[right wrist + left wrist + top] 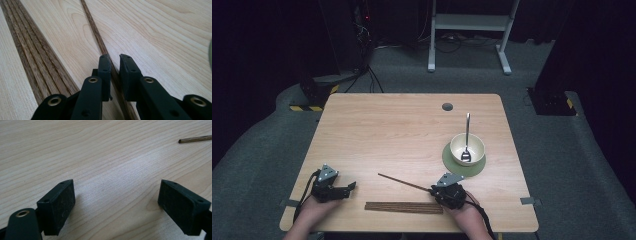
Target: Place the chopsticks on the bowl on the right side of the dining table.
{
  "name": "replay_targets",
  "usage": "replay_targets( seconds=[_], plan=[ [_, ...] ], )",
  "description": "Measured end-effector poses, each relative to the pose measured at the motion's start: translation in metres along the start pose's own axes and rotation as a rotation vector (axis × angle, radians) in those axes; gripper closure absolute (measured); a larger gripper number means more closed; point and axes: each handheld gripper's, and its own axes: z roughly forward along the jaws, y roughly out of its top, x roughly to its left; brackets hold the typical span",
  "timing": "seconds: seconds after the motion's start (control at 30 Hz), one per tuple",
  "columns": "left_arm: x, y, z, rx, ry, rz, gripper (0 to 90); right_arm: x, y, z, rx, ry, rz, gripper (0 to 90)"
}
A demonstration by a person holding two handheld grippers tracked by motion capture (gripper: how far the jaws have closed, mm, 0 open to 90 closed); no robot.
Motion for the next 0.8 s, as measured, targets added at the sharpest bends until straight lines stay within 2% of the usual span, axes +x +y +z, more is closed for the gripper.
replay_targets(
  seconds=[0.17,0.2,0.33,0.47,0.53,0.73,0.8],
  plan=[
    [0.000,0.000,0.000,0.000,0.000,0.000,14.1,0.000,0.000,0.000,-0.001,0.000,-0.014,81.0],
    [0.000,0.000,0.000,0.000,-0.001,0.001,14.0,0.001,0.001,0.001,-0.001,-0.013,-0.038,81.7],
    [0.000,0.000,0.001,0.000,0.000,0.003,13.9,0.001,0.001,0.002,-0.003,-0.010,-0.043,83.4],
    [0.000,0.000,0.001,-0.001,0.000,0.002,13.9,0.003,0.003,0.003,0.002,-0.028,-0.067,83.9],
    [-0.001,0.000,0.000,-0.001,0.005,0.003,14.1,0.005,0.004,0.003,0.006,-0.051,-0.083,84.0],
    [-0.001,0.000,0.000,-0.002,0.003,0.001,14.4,0.005,0.008,-0.005,-0.044,-0.065,-0.079,84.1],
    [-0.001,0.000,0.000,-0.003,0.004,0.001,14.5,0.004,0.008,-0.010,-0.059,-0.067,-0.064,84.2]
  ],
)
